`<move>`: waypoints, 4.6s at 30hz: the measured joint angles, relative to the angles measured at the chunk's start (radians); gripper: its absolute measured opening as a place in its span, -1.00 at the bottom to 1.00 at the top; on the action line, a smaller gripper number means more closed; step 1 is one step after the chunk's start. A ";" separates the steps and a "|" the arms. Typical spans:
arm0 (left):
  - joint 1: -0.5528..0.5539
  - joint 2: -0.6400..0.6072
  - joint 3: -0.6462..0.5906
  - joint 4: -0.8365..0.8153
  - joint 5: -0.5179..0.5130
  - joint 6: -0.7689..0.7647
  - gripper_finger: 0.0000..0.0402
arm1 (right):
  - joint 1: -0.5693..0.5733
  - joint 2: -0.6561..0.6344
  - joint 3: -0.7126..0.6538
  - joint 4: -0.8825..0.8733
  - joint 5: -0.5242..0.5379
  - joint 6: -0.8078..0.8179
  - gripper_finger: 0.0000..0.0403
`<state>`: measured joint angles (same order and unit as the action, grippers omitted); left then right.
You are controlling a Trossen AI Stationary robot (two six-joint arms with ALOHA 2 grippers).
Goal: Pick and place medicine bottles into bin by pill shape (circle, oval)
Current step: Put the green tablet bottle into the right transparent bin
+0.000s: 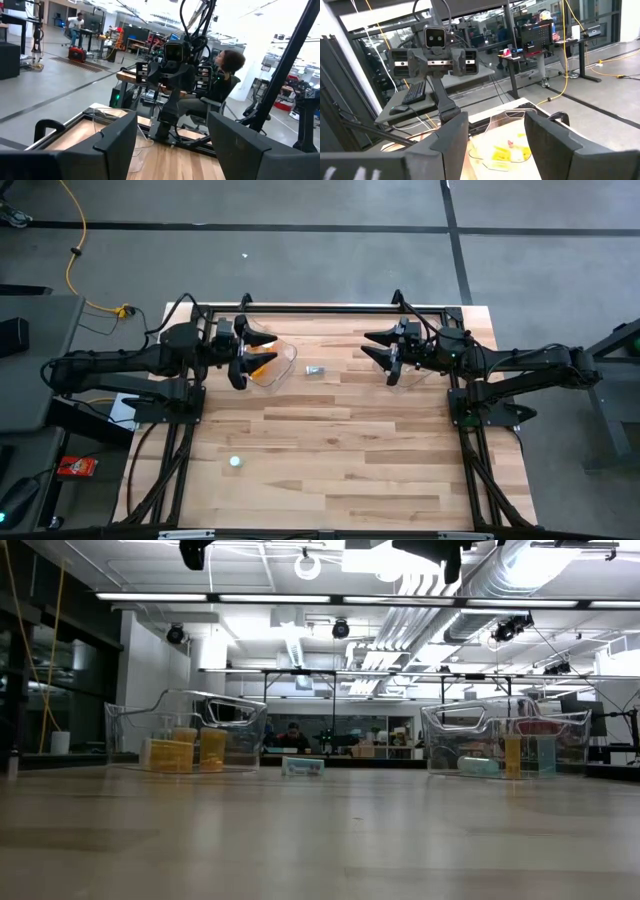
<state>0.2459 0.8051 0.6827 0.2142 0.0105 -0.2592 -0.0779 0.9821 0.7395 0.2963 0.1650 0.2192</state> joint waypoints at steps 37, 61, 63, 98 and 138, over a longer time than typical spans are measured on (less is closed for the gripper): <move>-0.011 0.001 0.009 -0.068 0.013 -0.052 0.15 | 0.000 0.000 0.000 0.000 0.006 -0.003 -0.07; -1.175 0.116 0.148 -0.952 -0.747 -0.867 0.15 | 0.000 0.000 0.000 -0.039 0.014 0.008 -0.07; -1.239 0.128 0.148 -1.033 -0.740 -0.957 0.15 | 0.000 0.000 0.000 -0.039 0.015 0.009 -0.07; -1.345 0.587 -0.174 -0.657 -0.551 -0.927 0.15 | 0.000 0.000 0.000 -0.062 0.094 0.083 -0.07; -1.299 0.687 -0.293 -0.219 -0.706 -0.889 -0.05 | 0.000 0.000 0.000 -0.075 0.116 0.122 -0.07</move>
<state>-1.0527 1.4925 0.3897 -0.0051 -0.6954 -1.1481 -0.0784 0.9825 0.7395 0.2218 0.2813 0.3410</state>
